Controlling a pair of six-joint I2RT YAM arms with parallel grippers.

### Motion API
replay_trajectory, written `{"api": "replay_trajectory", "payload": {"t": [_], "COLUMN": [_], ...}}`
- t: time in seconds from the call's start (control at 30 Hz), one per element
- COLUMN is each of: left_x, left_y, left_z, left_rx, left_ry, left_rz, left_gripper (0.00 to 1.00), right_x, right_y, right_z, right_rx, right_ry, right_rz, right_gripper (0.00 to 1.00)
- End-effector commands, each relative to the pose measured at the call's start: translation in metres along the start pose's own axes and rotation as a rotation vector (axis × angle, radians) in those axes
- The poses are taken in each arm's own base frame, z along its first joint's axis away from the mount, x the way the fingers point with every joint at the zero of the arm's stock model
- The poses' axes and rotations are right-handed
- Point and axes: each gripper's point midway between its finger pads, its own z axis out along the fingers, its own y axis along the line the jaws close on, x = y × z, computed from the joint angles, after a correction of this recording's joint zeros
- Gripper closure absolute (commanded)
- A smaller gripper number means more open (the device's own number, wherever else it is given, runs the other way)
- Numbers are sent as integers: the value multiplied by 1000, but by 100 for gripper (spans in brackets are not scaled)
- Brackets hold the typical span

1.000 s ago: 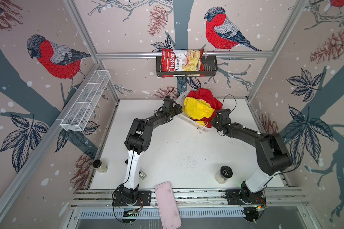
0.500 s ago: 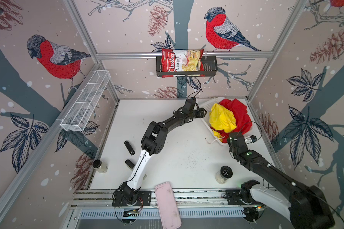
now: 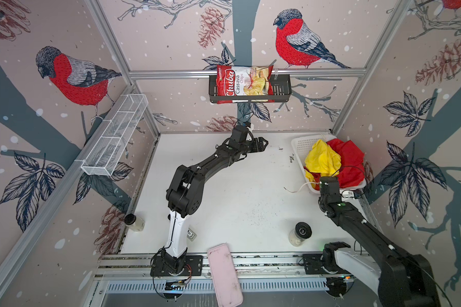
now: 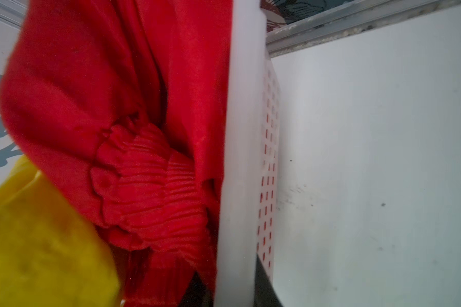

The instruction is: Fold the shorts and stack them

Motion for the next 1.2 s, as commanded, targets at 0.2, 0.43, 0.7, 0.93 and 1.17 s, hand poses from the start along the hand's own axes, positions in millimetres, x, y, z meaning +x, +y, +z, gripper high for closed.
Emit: {"api": "replay_trajectory", "payload": {"t": [0.2, 0.43, 0.7, 0.93, 1.17], "left_x": [-32, -46, -62, -86, -90], "left_y": [-11, -13, -24, -21, -11], "left_z": [-21, -48, -79, -77, -72], "left_rx": [41, 7, 9, 96, 121], "left_ry": [-67, -122, -203, -181, -159], "left_rz": [-35, -27, 8, -52, -76], "left_gripper": [13, 13, 11, 12, 14], "right_x": [16, -15, -34, -8, 39], "right_y": [39, 45, 111, 161, 159], "right_z": [-11, -56, -46, 21, 82], "right_rx": [-125, -204, -163, -104, -60], "right_ry": [136, 74, 45, 174, 360], "right_rz": [-23, -235, -651, -751, -802], "right_gripper": [16, 10, 2, 2, 15]}}
